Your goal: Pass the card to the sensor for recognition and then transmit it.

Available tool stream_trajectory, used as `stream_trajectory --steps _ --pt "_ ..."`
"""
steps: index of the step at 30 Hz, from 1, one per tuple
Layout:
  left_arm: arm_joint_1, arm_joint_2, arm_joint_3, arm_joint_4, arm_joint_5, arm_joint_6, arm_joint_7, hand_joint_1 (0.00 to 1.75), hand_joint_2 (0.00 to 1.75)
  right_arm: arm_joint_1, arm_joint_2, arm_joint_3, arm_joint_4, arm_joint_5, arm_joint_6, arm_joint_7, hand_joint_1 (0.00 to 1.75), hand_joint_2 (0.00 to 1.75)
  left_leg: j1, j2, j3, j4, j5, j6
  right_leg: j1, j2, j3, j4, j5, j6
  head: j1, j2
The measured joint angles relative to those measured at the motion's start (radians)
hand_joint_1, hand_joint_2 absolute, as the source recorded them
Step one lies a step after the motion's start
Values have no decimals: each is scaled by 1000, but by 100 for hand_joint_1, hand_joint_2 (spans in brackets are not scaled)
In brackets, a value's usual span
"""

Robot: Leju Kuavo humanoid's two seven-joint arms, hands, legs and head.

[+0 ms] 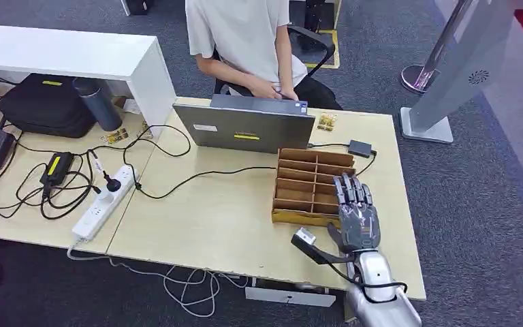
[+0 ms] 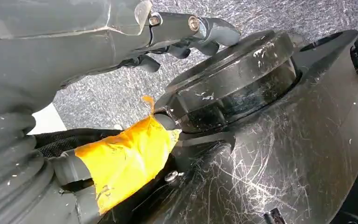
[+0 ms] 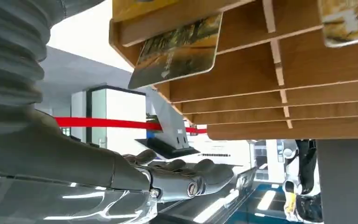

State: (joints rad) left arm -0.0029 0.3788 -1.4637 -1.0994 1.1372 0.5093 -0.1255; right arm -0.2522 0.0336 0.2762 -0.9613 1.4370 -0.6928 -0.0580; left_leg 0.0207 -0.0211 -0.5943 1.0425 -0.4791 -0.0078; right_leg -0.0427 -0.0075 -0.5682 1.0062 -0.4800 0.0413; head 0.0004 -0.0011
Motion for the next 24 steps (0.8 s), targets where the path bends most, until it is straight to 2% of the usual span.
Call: stream_trajectory --steps 7,8,9,10,24 --pt "0 0 0 0 0 1 0 0 175 0 6 4 14 -3 0 -1 0 175 0 0 0 0 0 0 0 0 0 0 0 0 0 0" --pt "0 0 0 0 0 1 0 0 175 0 7 5 15 -3 0 -1 98 175 0 0 0 0 0 0 0 0 0 0 0 0 0 0" --pt "0 0 0 0 0 1 0 0 175 0 7 6 17 -3 0 -2 98 175 0 0 0 0 0 0 0 0 0 0 0 0 0 0" --pt "0 0 0 0 0 1 0 0 175 0 8 7 19 -4 0 -2 175 175 0 0 0 0 0 0 0 0 0 0 0 0 0 0" --pt "1 11 0 -21 0 6 0 0 175 -2 8 25 40 -52 -3 -19 175 175 0 0 0 0 0 0 0 0 0 0 0 0 0 0"
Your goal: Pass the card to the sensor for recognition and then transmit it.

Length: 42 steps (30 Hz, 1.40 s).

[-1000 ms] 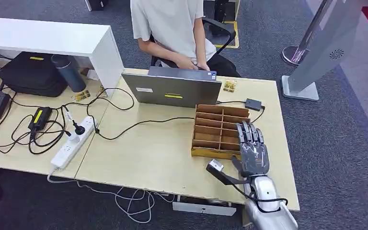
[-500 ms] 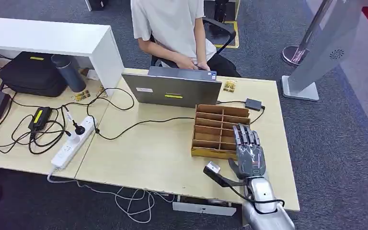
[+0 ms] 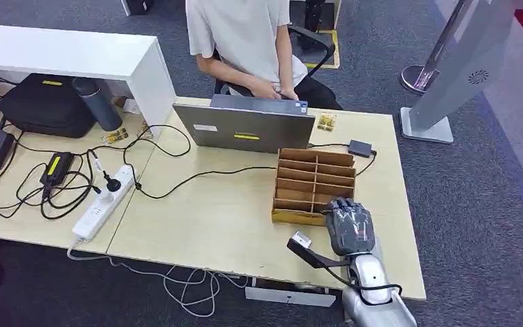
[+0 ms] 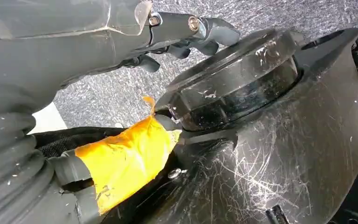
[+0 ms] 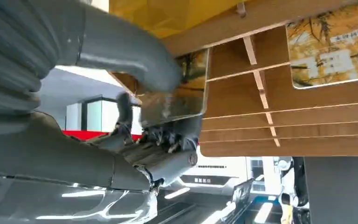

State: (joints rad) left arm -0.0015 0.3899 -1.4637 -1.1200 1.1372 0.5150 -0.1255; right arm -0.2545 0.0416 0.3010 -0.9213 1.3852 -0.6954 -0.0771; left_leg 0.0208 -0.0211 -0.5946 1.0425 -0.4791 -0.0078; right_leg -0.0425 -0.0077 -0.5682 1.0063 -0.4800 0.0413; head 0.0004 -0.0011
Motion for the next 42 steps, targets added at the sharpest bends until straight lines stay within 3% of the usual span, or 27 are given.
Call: stream_trajectory --steps 12,16,23,29,33,37,42 --pt "1 8 0 -16 16 2 -2 0 175 -6 0 10 9 -3 0 -1 175 175 0 0 0 0 0 0 0 0 0 0 0 0 0 0" --pt "2 5 0 -27 39 35 -21 0 175 -5 0 19 9 -18 0 8 175 175 0 0 0 0 0 0 0 0 0 0 0 0 0 0" --pt "2 5 0 -33 25 31 -8 0 175 -45 -1 54 42 -180 29 -36 175 175 0 2 1 0 1 -1 0 2 0 0 1 -1 0 0" --pt "1 13 0 -30 10 0 -1 0 175 -165 -26 97 45 -383 205 -87 175 175 0 2 0 0 3 0 0 2 0 0 3 -1 0 0" --pt "0 18 0 -18 -2 -34 -3 0 175 -282 -42 99 50 -572 431 -169 175 175 0 2 0 0 4 -1 0 3 -1 1 4 -2 0 0" --pt "0 26 0 -7 0 -74 -12 0 175 -415 -45 101 64 -699 633 -179 175 175 0 2 0 0 5 -2 0 2 -1 1 5 -2 0 0" --pt "0 32 0 12 8 -114 -22 0 175 -542 -46 121 107 -801 755 -176 175 175 0 2 0 0 5 -2 0 2 -1 1 5 -2 0 0"
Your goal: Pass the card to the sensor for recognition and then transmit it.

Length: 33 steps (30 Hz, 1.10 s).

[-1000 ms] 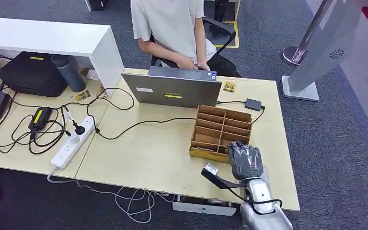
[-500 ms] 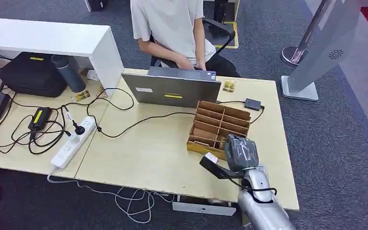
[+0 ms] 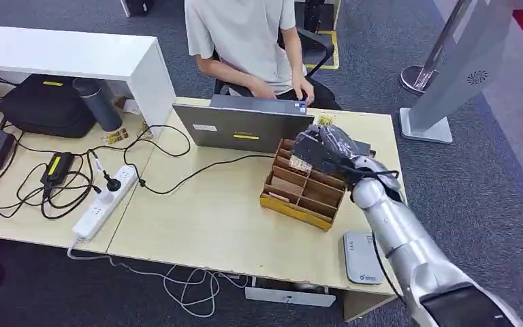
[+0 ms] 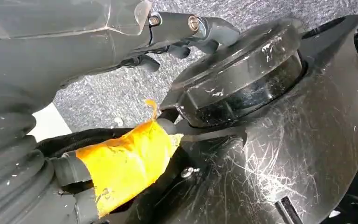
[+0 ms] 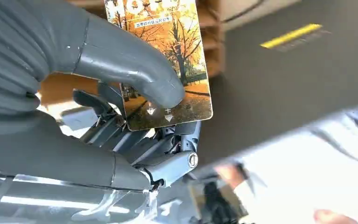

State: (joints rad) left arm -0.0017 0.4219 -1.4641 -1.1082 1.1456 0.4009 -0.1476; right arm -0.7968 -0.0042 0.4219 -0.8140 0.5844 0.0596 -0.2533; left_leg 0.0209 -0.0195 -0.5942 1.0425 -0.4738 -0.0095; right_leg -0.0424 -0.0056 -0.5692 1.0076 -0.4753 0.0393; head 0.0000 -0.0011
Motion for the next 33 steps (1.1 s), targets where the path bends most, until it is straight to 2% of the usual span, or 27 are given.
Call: stream_trajectory --steps 2,3,4,6,9,10,12,14,16,26,27,33 --pt "-1 0 0 9 4 -14 -2 0 175 -35 0 8 20 -21 -10 18 175 175 0 0 0 0 0 0 0 0 0 0 0 0 0 0" --pt "-1 0 0 12 6 -18 -2 0 175 -49 1 16 28 -16 -39 33 175 175 0 -1 0 0 0 0 0 -1 0 0 0 0 0 0" --pt "-2 -1 0 16 8 -21 -1 0 175 -61 2 25 33 12 -102 58 175 175 0 -1 0 0 0 0 0 -1 0 0 0 0 0 0" --pt "-4 -7 0 27 11 -24 8 0 175 -73 10 42 38 112 -291 123 175 175 0 -1 0 0 0 0 0 -1 0 0 0 0 0 0" --pt "-11 -27 0 55 12 -37 30 0 175 -83 19 76 46 288 -522 236 175 175 0 -1 0 0 0 0 0 0 0 0 0 0 1 0" --pt "-16 -36 0 72 13 -46 35 0 175 -83 22 83 50 355 -590 273 175 175 0 -1 0 0 0 0 0 -1 0 0 0 0 0 0" --pt "-24 -53 0 100 12 -56 44 0 175 -87 29 90 61 447 -670 320 175 175 0 -2 0 0 0 0 0 -1 0 0 0 0 0 0" --pt "-33 -69 0 133 9 -76 54 0 175 -90 33 92 77 524 -717 358 175 175 0 -2 0 0 0 0 0 -1 0 0 0 0 0 0" --pt "-39 -85 0 165 2 -95 64 0 175 -95 36 91 99 578 -733 378 175 175 0 -2 0 0 0 0 0 -1 0 0 0 0 0 0" --pt "-63 -137 0 275 -46 -156 98 0 175 -81 48 18 120 825 -752 451 175 175 -1 -3 0 0 0 0 0 -2 0 0 0 0 1 0" --pt "-65 -140 0 283 -46 -164 101 0 175 -75 48 11 120 835 -752 452 0 175 -1 -3 0 0 0 0 0 -2 0 0 0 0 0 0" --pt "-71 -149 0 317 -40 -206 101 0 175 -53 53 -29 120 862 -752 446 0 175 -1 -3 0 0 0 0 -1 -2 0 0 0 0 0 0"
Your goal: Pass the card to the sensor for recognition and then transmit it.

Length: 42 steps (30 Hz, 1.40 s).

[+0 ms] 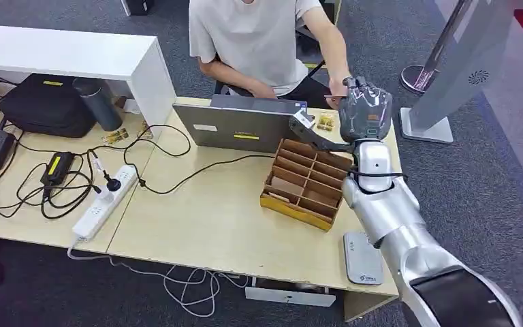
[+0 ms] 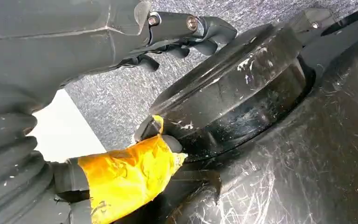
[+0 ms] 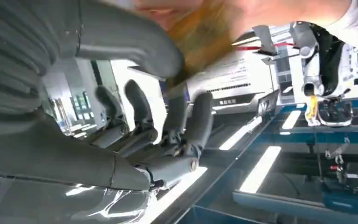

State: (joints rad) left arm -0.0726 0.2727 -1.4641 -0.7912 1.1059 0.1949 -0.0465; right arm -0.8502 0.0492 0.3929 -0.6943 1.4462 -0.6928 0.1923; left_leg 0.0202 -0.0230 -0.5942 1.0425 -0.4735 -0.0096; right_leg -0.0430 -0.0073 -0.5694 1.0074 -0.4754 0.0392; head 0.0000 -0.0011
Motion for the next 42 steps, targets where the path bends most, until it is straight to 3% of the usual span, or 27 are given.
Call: stream_trajectory --steps 5,11,17,26,30,34,39,42 --pt "0 -10 0 19 -6 0 -5 0 175 2 0 -26 5 30 0 7 0 175 0 0 0 0 0 0 0 0 0 0 0 0 0 0" --pt "1 -12 0 26 -13 -4 -5 0 175 -37 -40 -40 74 108 2 84 0 175 -1 0 0 0 0 0 -1 -1 0 0 0 0 0 0" --pt "9 -8 0 26 -9 -3 -26 0 175 -100 -159 0 165 110 12 141 0 175 -1 -3 -2 1 1 2 -1 -4 1 -1 0 1 0 0" --pt "30 17 0 -14 50 32 -55 0 175 -146 -386 65 268 110 141 304 0 175 -1 -6 -4 2 1 2 -1 -8 0 -1 0 1 0 0" --pt "36 36 0 -52 77 57 -58 0 175 -155 -504 89 316 110 254 367 0 175 -1 -6 -5 2 1 3 -1 -8 0 -1 0 1 0 0" --pt "36 39 0 -66 92 75 -48 0 175 -148 -598 87 358 98 447 399 0 175 -1 -6 -5 2 0 3 -1 -8 -1 -1 0 1 0 0" --pt "25 33 0 -63 90 69 -14 0 175 -108 -676 38 395 47 680 443 0 175 -1 -6 -4 2 0 3 -1 -7 -1 -1 0 1 0 0" --pt "18 27 0 -55 64 63 4 0 175 -63 -711 -13 412 13 775 449 0 175 -1 -5 -4 2 0 3 0 -7 -1 -1 0 1 0 0"
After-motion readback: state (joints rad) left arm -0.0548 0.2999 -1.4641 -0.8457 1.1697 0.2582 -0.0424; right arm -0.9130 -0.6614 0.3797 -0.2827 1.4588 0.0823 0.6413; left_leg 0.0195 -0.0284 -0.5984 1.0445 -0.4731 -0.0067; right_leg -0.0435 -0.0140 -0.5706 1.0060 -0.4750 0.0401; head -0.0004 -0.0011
